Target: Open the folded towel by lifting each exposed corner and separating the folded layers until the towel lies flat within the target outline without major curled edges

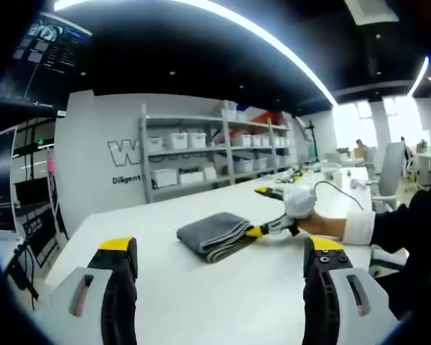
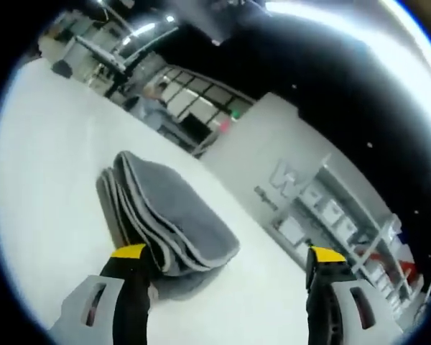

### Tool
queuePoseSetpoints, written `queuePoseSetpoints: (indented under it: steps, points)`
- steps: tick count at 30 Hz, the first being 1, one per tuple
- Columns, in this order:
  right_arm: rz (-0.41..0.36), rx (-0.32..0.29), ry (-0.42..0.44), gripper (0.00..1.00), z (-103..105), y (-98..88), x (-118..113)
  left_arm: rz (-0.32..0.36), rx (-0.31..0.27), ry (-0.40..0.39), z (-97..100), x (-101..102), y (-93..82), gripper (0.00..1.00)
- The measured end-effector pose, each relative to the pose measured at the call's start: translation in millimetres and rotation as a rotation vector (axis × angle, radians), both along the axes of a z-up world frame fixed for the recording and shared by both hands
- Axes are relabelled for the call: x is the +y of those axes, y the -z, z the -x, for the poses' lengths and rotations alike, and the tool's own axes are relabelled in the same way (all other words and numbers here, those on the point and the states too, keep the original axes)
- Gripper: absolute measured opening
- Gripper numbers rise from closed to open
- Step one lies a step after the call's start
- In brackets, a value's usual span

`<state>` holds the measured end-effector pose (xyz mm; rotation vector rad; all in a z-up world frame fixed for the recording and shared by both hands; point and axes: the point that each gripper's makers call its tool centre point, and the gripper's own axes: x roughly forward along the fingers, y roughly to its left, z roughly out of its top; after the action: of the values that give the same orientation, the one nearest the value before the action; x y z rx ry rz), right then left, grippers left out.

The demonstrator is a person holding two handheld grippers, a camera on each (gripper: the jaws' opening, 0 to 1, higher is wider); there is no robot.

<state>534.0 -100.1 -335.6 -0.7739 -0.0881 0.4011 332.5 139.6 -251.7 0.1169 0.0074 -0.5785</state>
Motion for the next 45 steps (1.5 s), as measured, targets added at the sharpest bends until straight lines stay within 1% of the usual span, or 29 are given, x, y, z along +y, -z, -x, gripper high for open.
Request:
queuePoseSetpoints:
  steps: [5,13,15,18,23,26,31,37,40,45]
  points:
    - [0.025,0.007,-0.007,0.87,-0.9,5.2,8.2,-0.001,0.004,0.001,-0.4,-0.7,1.4,0.94]
    - [0.052,-0.008,-0.015,0.83,-2.4,4.4,17.6,-0.003,0.005,-0.001,-0.6,-0.3,1.9,0.94]
    - [0.063,-0.001,-0.027,0.78,-3.2,6.6,21.0,-0.005,0.006,0.000,-0.6,-0.6,2.5,0.94]
    - [0.089,-0.014,-0.043,0.75,-2.5,8.0,28.6,-0.007,0.007,-0.001,-1.0,-0.9,3.3,0.94]
    - [0.122,-0.030,-0.056,0.68,-4.4,8.1,34.2,0.025,0.007,0.007,-0.7,-2.1,1.3,0.94]
    - [0.135,-0.028,-0.072,0.60,-4.6,9.8,37.7,0.021,0.002,0.005,-0.3,-2.0,0.8,0.94]
    - [0.158,-0.030,-0.077,0.54,-4.8,12.3,42.5,0.014,0.007,0.004,-1.0,-2.3,2.6,0.93]
    - [0.153,-0.012,-0.086,0.46,-5.5,15.4,43.9,0.013,0.006,0.005,-1.2,-2.2,2.4,0.93]
    - [0.124,0.030,-0.105,0.37,-3.9,20.5,45.8,0.014,0.007,0.005,-1.2,-1.8,2.1,0.93]
    - [0.092,0.064,-0.124,0.31,-2.3,24.2,47.2,0.020,0.007,0.004,-2.4,0.1,0.8,0.93]
